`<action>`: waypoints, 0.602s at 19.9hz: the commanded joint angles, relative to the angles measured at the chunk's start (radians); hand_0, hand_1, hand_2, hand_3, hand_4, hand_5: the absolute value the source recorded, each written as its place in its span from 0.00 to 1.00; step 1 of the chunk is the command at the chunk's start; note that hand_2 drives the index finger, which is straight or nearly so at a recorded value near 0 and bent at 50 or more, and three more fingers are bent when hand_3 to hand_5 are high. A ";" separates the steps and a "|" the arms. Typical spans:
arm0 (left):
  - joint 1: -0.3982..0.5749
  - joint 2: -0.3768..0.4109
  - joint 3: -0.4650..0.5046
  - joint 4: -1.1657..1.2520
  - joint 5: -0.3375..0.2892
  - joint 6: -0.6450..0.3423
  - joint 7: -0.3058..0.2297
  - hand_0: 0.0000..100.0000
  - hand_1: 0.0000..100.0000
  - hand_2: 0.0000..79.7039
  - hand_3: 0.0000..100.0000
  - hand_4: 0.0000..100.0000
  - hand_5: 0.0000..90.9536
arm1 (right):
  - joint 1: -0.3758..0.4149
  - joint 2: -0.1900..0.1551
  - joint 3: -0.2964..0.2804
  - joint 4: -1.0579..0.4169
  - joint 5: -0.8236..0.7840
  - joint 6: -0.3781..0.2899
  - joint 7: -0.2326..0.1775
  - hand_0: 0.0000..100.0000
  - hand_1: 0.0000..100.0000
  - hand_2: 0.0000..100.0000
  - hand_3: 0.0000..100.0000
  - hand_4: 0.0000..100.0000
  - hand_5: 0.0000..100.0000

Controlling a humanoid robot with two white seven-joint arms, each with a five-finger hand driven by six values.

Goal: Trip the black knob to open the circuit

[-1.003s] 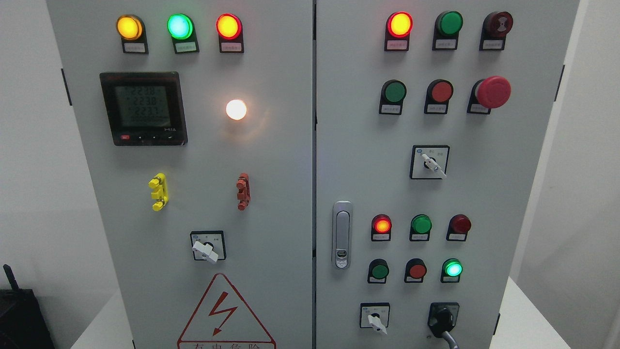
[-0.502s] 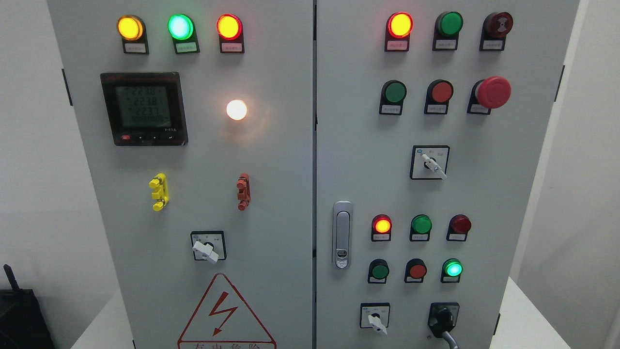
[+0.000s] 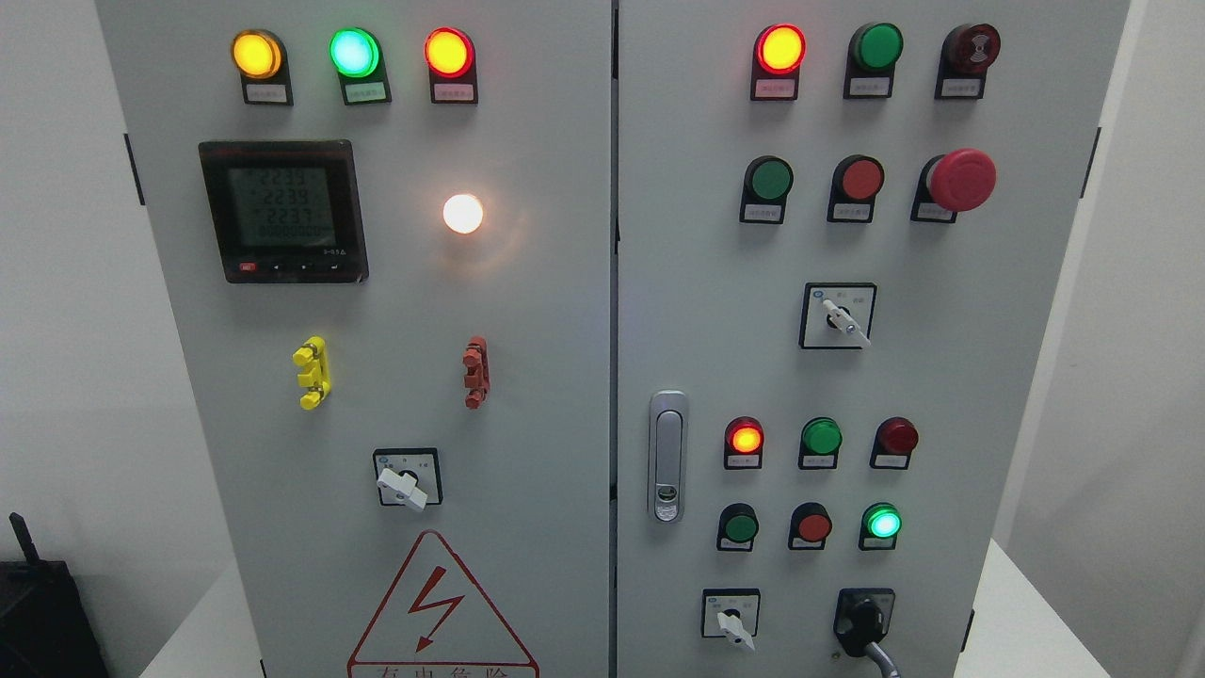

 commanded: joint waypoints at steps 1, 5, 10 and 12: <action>0.000 0.000 0.001 -0.016 0.000 0.000 0.001 0.12 0.39 0.00 0.00 0.00 0.00 | 0.006 0.012 0.010 0.004 -0.001 0.006 -0.010 0.00 0.00 0.00 1.00 1.00 1.00; 0.000 0.000 0.001 -0.016 0.000 0.000 0.001 0.12 0.39 0.00 0.00 0.00 0.00 | 0.009 0.012 0.010 0.004 -0.001 0.006 -0.010 0.00 0.00 0.00 1.00 1.00 1.00; 0.000 0.000 -0.001 -0.016 0.000 0.000 0.001 0.12 0.39 0.00 0.00 0.00 0.00 | 0.008 0.011 0.009 0.010 -0.001 0.006 -0.010 0.00 0.00 0.00 1.00 1.00 1.00; 0.000 0.000 0.001 -0.016 0.000 0.000 0.001 0.12 0.39 0.00 0.00 0.00 0.00 | 0.008 0.011 0.007 0.009 -0.001 0.006 -0.012 0.00 0.00 0.00 1.00 1.00 1.00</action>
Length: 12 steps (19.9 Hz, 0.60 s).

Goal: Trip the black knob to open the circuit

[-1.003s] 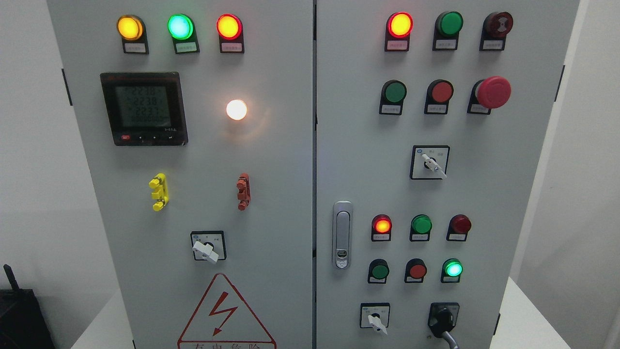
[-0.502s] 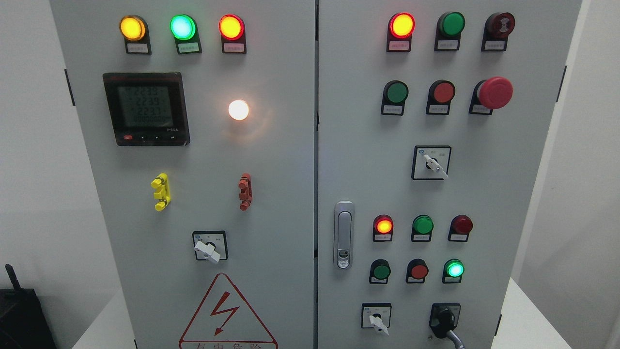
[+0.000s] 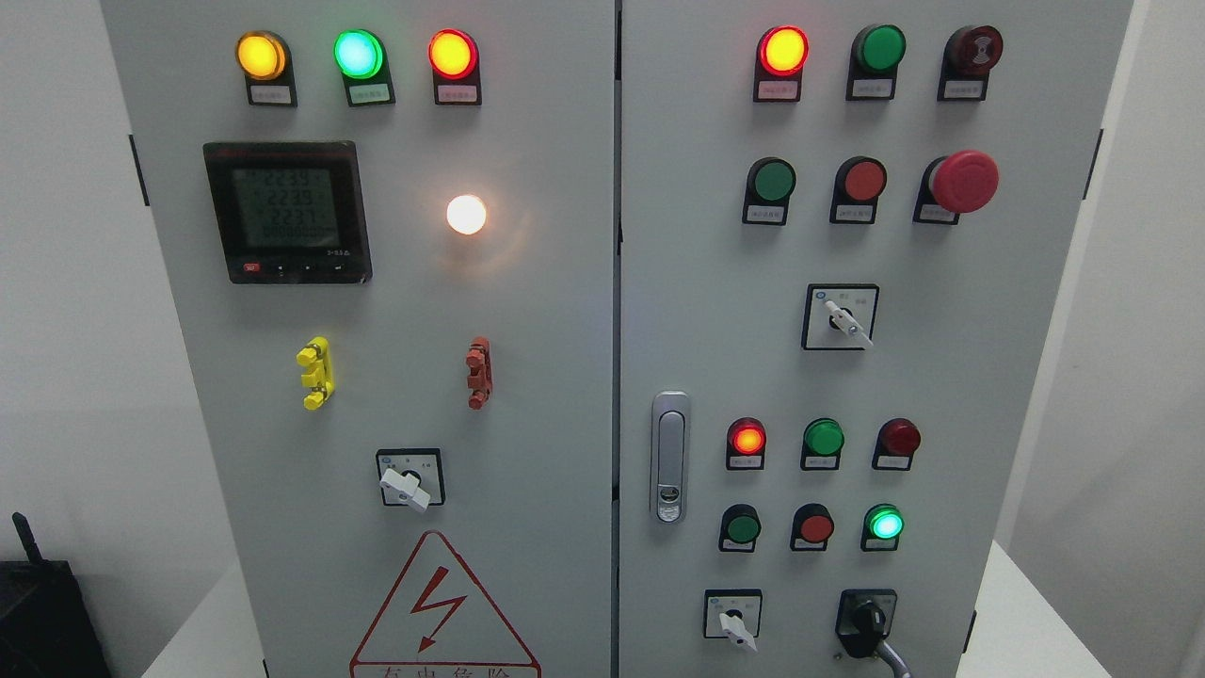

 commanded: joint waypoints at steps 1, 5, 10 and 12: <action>0.000 0.000 -0.001 -0.016 0.000 0.000 0.001 0.12 0.39 0.00 0.00 0.00 0.00 | 0.001 0.011 0.018 0.006 0.000 0.001 -0.003 0.00 0.00 0.00 1.00 1.00 1.00; 0.000 0.000 0.001 -0.016 0.000 0.000 0.001 0.12 0.39 0.00 0.00 0.00 0.00 | 0.002 0.009 0.011 0.003 0.000 -0.001 -0.004 0.00 0.00 0.00 1.00 1.00 1.00; 0.000 0.000 0.001 -0.016 0.000 0.000 0.001 0.12 0.39 0.00 0.00 0.00 0.00 | 0.013 0.001 0.005 -0.011 0.000 -0.001 -0.006 0.00 0.00 0.00 1.00 1.00 1.00; 0.000 0.000 0.001 -0.016 0.000 0.000 0.001 0.12 0.39 0.00 0.00 0.00 0.00 | 0.027 0.001 0.006 -0.022 -0.002 -0.001 -0.009 0.00 0.00 0.00 1.00 1.00 1.00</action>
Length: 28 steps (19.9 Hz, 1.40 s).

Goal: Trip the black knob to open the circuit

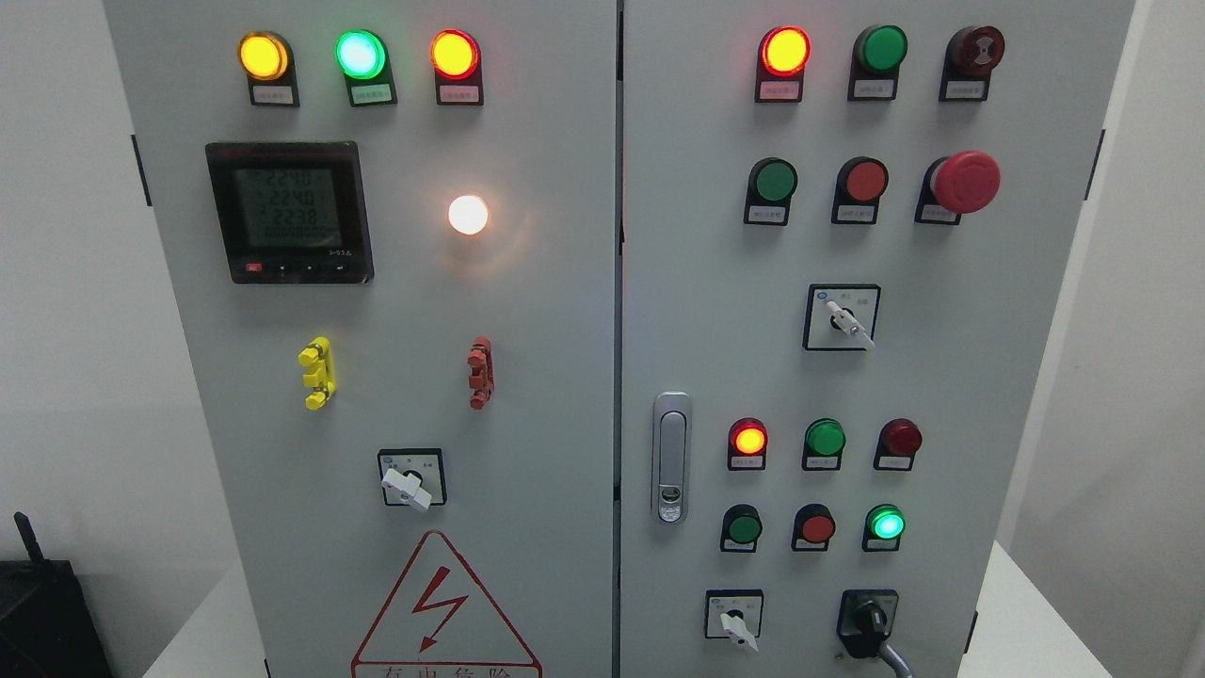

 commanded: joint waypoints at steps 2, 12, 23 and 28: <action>0.000 0.000 0.001 -0.016 0.000 0.000 0.001 0.12 0.39 0.00 0.00 0.00 0.00 | 0.029 0.003 0.008 -0.028 -0.001 -0.003 -0.006 0.00 0.00 0.00 1.00 1.00 1.00; 0.000 0.000 -0.001 -0.016 0.000 0.000 0.001 0.12 0.39 0.00 0.00 0.00 0.00 | 0.117 0.006 0.010 -0.099 -0.001 -0.029 -0.018 0.00 0.00 0.00 1.00 1.00 1.00; 0.000 0.000 0.001 -0.016 0.000 0.000 0.001 0.12 0.39 0.00 0.00 0.00 0.00 | 0.252 0.014 0.014 -0.159 -0.011 -0.095 0.008 0.00 0.00 0.00 0.32 0.25 0.29; 0.000 0.000 0.001 -0.016 0.000 0.000 0.001 0.12 0.39 0.00 0.00 0.00 0.00 | 0.273 0.015 0.019 -0.165 -0.011 -0.112 0.017 0.00 0.00 0.00 0.01 0.00 0.01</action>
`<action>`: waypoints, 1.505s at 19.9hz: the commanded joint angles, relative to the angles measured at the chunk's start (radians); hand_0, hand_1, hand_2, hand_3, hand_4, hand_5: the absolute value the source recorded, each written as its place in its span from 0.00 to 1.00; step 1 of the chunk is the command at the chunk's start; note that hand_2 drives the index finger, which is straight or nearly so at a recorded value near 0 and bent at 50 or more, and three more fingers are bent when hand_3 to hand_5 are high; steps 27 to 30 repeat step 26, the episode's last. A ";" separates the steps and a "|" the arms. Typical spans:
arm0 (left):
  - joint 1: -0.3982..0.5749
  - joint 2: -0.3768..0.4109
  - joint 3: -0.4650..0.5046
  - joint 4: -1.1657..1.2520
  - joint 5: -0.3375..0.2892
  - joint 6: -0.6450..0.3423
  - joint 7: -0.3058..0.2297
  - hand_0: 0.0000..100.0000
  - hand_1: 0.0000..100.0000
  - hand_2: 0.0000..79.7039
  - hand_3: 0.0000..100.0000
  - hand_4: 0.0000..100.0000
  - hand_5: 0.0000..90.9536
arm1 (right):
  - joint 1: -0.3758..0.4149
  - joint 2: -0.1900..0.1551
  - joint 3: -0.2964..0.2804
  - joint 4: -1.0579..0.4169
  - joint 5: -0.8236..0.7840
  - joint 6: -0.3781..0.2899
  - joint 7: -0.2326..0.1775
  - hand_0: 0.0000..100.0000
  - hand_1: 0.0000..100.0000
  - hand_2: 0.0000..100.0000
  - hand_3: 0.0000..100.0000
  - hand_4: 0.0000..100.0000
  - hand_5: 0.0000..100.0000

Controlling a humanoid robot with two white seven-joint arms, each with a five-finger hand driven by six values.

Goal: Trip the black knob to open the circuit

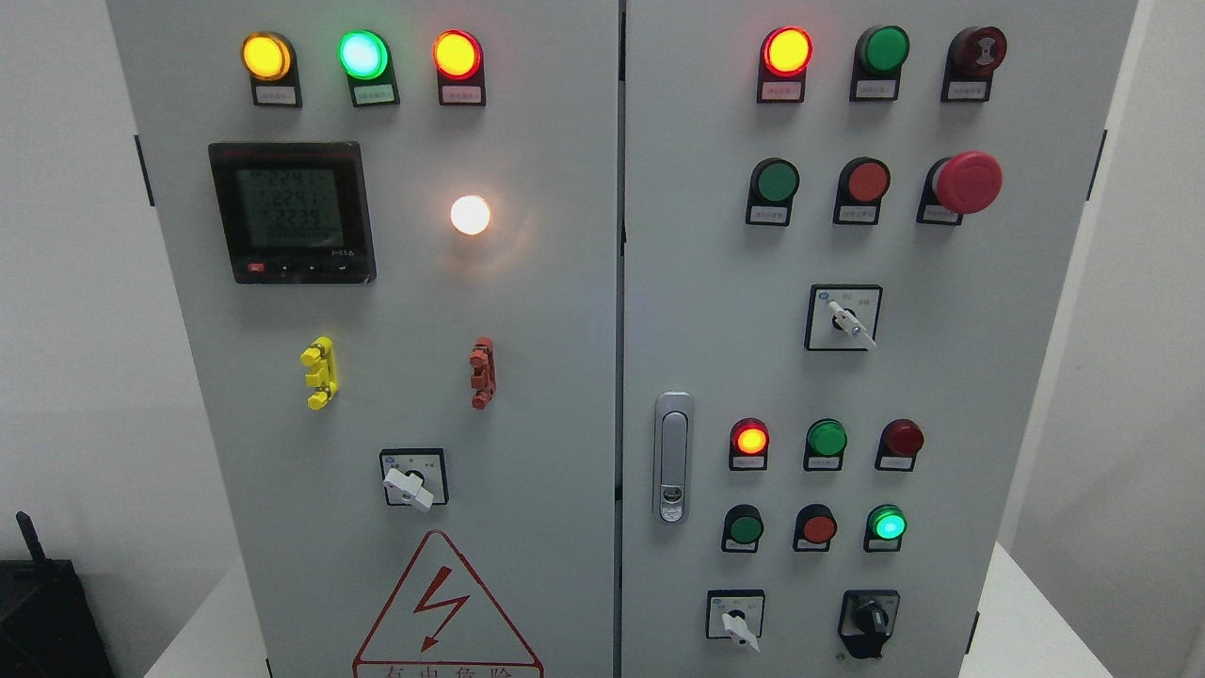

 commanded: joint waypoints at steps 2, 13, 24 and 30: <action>0.000 0.000 0.001 -0.016 0.000 0.000 0.001 0.12 0.39 0.00 0.00 0.00 0.00 | 0.041 0.015 0.023 -0.038 -0.001 -0.014 0.004 0.00 0.00 0.00 0.00 0.00 0.00; 0.000 0.000 0.001 -0.016 0.000 0.000 0.001 0.12 0.39 0.00 0.00 0.00 0.00 | 0.047 0.015 0.024 -0.037 -0.001 -0.014 0.004 0.00 0.00 0.00 0.00 0.00 0.00; 0.000 0.000 -0.001 -0.016 0.001 0.000 0.001 0.12 0.39 0.00 0.00 0.00 0.00 | 0.052 0.015 0.024 -0.035 0.000 -0.012 0.004 0.00 0.00 0.00 0.00 0.00 0.00; 0.000 0.000 0.001 -0.016 0.000 0.000 0.001 0.12 0.39 0.00 0.00 0.00 0.00 | 0.052 0.015 0.024 -0.035 -0.001 -0.012 0.004 0.00 0.00 0.00 0.00 0.00 0.00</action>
